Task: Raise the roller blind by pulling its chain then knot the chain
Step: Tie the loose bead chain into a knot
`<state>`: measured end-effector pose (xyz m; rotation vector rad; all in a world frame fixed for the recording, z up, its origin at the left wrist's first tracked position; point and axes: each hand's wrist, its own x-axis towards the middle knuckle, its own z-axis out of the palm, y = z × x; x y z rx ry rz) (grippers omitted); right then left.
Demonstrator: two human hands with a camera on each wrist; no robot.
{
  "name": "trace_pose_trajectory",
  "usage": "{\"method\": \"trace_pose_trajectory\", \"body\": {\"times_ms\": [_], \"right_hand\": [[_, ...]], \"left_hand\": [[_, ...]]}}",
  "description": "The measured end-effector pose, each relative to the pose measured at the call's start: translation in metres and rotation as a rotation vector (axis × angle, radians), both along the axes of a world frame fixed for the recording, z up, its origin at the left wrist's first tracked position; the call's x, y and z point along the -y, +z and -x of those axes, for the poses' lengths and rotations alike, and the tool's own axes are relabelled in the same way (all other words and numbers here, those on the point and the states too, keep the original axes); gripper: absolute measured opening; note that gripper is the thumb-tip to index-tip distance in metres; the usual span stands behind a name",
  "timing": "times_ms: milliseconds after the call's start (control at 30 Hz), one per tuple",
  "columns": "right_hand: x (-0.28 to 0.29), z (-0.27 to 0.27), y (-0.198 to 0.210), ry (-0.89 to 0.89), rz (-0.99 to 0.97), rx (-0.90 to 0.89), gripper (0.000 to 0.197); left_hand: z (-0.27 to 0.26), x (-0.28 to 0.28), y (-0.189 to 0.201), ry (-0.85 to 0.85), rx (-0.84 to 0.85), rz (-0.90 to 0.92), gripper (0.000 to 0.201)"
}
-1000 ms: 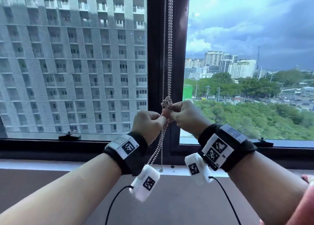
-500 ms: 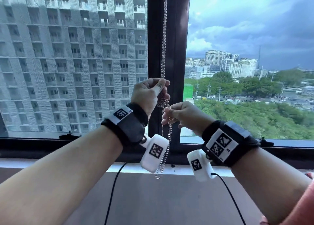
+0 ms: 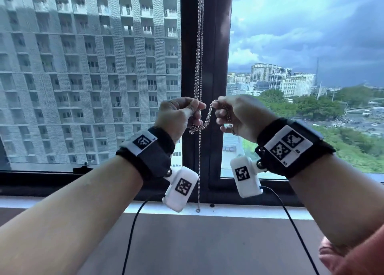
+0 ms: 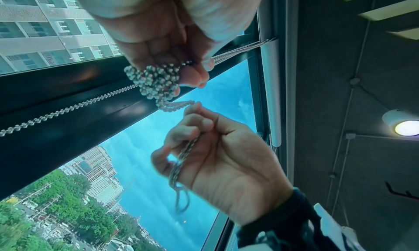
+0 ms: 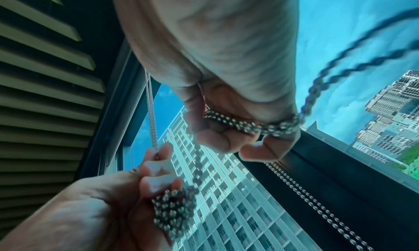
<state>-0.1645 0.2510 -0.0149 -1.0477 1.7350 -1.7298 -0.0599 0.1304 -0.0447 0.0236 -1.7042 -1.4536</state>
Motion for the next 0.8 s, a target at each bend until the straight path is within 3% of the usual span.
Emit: {"method": "trace_pose_trajectory", "body": {"times_ms": [367,467,600,800], "right_hand": [[0.002,-0.025,0.026,-0.021,0.097,-0.058,0.021],[-0.001,-0.027,0.025,0.004,0.098,-0.149,0.031],[-0.004,-0.027,0.022,-0.004,0.078,-0.262,0.028],[-0.005,-0.023,0.020,-0.011,0.061,-0.271,0.021]], "left_hand": [[-0.003,-0.015,0.001,-0.054,0.010,0.030,0.022],[-0.001,-0.019,0.000,-0.015,-0.014,0.050,0.008],[0.000,-0.015,-0.001,-0.041,0.020,-0.031,0.034],[0.001,-0.008,0.000,0.056,0.097,0.136,0.012]]}}
